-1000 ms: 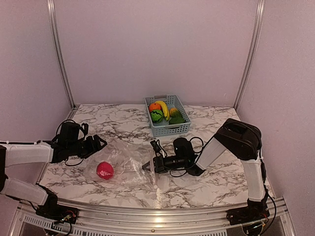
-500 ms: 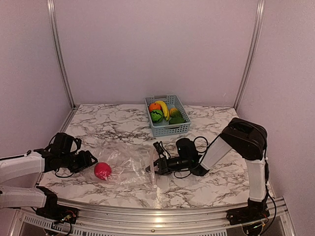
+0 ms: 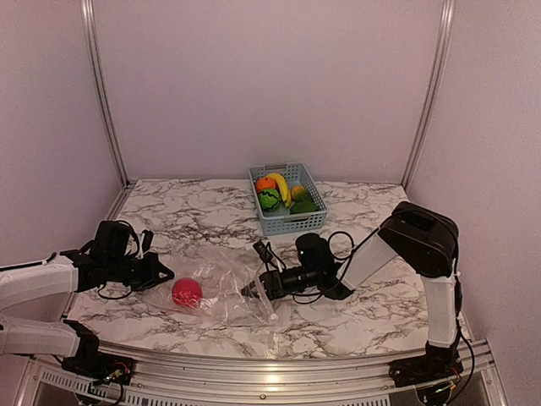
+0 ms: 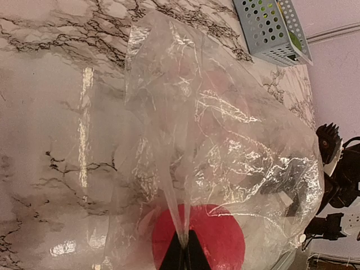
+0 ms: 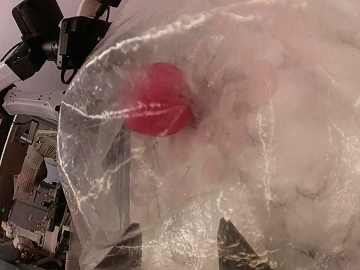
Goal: Open the zip-top bag and remove the fake food
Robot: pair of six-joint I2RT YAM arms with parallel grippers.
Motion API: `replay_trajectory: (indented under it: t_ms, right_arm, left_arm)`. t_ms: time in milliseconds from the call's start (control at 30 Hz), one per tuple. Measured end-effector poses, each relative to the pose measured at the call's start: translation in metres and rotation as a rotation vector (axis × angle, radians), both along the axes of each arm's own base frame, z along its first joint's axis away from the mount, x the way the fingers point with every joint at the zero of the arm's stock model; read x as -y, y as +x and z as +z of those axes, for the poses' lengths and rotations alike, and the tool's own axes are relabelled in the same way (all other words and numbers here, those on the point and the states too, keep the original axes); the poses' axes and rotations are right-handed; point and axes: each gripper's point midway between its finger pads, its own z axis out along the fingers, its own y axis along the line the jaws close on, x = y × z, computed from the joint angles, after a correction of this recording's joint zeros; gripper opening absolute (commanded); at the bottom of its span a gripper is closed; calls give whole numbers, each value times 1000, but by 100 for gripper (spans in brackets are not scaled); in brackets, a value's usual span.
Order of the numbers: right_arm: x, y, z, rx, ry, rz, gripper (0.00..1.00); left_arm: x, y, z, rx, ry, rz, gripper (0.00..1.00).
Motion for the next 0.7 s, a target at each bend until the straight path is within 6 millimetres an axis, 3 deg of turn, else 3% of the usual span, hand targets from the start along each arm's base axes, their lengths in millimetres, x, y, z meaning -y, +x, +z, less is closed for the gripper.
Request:
replay_trajectory:
  t_ms: [267,433,633,700]
  right_arm:
    - [6,-8,2,77,93,18,73]
    - [18,-12,4,174,90,-7,74]
    - [16,-3,35,412,87,-62,73]
    - [16,-1,36,468,71,-68,73]
  left_arm:
    - [24,19,52,92,-81,-35,0]
    - [35,21,70,121,-106,-65,0]
    - [44,23,83,130,-128,-82,0]
    - [46,24,82,122,-130,-85,0]
